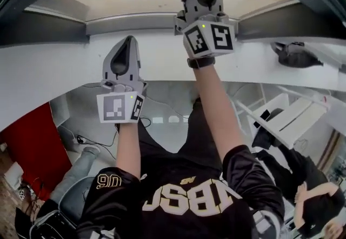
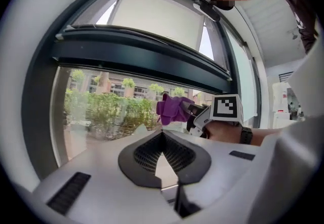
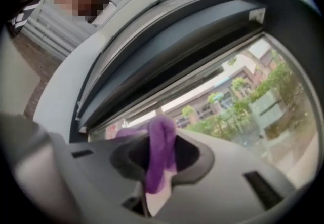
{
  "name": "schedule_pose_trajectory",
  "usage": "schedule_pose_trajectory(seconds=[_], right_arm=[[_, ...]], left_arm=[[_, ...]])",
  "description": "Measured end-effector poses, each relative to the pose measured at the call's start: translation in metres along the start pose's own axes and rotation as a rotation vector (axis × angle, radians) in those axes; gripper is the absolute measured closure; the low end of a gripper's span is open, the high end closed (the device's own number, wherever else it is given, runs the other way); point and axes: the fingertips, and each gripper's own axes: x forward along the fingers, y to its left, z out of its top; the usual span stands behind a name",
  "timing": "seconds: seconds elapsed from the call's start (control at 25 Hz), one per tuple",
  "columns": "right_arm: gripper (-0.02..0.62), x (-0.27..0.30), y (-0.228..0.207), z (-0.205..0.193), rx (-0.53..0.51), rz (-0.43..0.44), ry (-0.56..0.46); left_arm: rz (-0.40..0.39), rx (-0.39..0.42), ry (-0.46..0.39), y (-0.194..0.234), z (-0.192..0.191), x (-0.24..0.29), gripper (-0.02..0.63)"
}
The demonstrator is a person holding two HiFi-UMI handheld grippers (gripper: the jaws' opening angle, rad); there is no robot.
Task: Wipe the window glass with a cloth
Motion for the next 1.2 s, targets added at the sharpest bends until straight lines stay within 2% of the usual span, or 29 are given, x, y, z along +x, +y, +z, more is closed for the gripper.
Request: schedule_pose_trajectory(seconds=[0.12, 0.24, 0.36, 0.48, 0.6, 0.68, 0.8, 0.88, 1.04, 1.12, 1.2], right_arm=[[0.511, -0.038, -0.066, 0.042, -0.008, -0.141, -0.055], [0.511, -0.076, -0.132, 0.082, 0.009, -0.331, -0.113], [0.511, -0.106, -0.181, 0.099, 0.043, -0.509, -0.137], [0.511, -0.128, -0.202, 0.102, 0.064, -0.622, -0.152], [0.511, -0.135, -0.18, 0.091, 0.042, -0.628, -0.126], [0.511, -0.122, -0.131, 0.064, -0.007, -0.566, -0.064], [0.511, -0.071, -0.012, 0.006, -0.075, -0.33, 0.049], [0.511, -0.033, 0.075, -0.034, -0.073, -0.157, 0.102], [0.511, 0.033, 0.232, -0.103, -0.04, 0.134, 0.174], [0.511, 0.06, 0.294, -0.132, -0.019, 0.233, 0.204], [0.511, 0.081, 0.342, -0.16, -0.004, 0.297, 0.232]], left_arm=[[-0.081, -0.013, -0.011, -0.048, -0.008, 0.022, 0.589], [-0.152, -0.012, -0.027, -0.085, -0.005, 0.035, 0.589], [-0.193, -0.012, -0.017, -0.106, -0.003, 0.041, 0.588], [-0.19, 0.0, -0.019, -0.1, 0.001, 0.034, 0.588], [-0.145, 0.009, -0.028, -0.067, 0.009, 0.017, 0.589], [-0.101, 0.016, -0.017, -0.029, 0.013, 0.002, 0.589], [0.01, 0.024, 0.013, 0.05, 0.017, -0.034, 0.589], [0.08, 0.022, 0.024, 0.105, 0.023, -0.062, 0.588], [0.157, 0.067, 0.046, 0.191, 0.03, -0.111, 0.589], [0.208, 0.083, 0.05, 0.222, 0.036, -0.134, 0.589], [0.255, 0.067, 0.047, 0.243, 0.038, -0.158, 0.588]])
